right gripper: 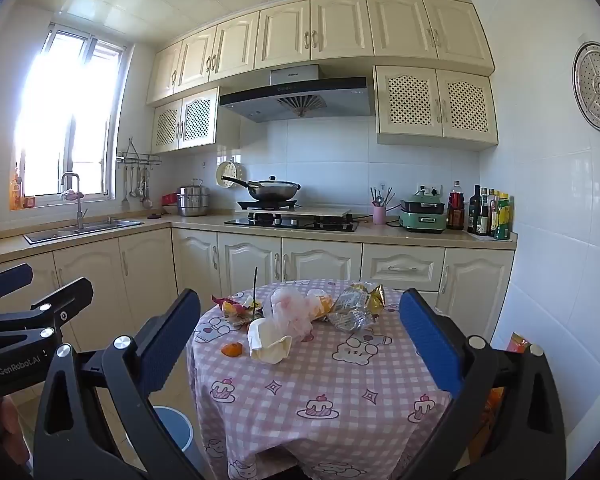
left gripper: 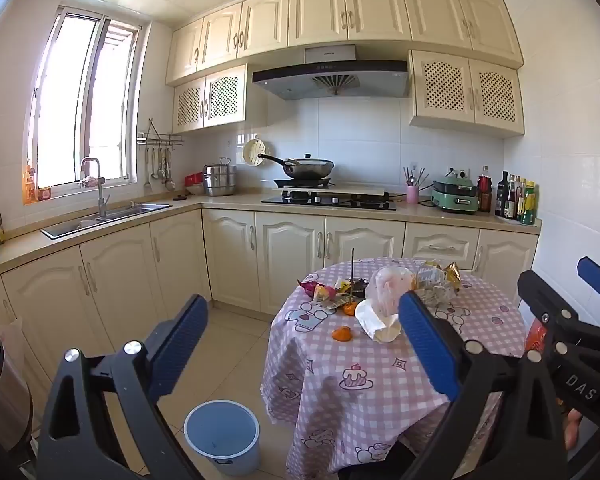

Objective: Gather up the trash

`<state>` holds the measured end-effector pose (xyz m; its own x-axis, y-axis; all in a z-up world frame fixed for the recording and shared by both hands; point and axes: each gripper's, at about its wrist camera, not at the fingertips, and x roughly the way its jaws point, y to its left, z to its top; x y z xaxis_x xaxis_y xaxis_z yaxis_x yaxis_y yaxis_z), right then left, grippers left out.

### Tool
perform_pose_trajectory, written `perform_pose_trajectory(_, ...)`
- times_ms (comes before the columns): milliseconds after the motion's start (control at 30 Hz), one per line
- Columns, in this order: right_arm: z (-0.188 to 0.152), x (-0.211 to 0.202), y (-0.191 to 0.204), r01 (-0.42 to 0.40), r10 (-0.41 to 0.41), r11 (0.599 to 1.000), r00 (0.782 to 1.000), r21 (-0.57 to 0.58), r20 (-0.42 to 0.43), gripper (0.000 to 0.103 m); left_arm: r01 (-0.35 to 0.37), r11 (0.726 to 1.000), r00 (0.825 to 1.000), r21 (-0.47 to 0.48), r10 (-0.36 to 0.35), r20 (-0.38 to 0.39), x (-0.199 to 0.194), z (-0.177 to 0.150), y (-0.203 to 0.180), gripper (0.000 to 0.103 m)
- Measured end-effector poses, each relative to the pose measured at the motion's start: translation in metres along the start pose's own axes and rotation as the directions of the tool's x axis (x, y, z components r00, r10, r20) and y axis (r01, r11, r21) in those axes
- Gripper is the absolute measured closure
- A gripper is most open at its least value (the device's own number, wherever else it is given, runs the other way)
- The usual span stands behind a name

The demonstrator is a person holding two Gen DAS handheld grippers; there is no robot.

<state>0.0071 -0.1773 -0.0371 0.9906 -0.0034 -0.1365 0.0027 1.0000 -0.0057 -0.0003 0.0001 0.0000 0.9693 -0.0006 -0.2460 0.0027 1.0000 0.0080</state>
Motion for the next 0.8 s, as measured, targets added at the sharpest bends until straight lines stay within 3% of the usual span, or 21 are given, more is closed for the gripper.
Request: perform_pose_trajectory(800, -0.002, -0.002, 0.001, -0.005, 0.005, 1.0, 1.0, 0.003, 0.001, 0.007, 0.007, 1.0, 1.0, 0.01, -0.007, -0.014, 0.01, -0.011, -0.006, 0.009)
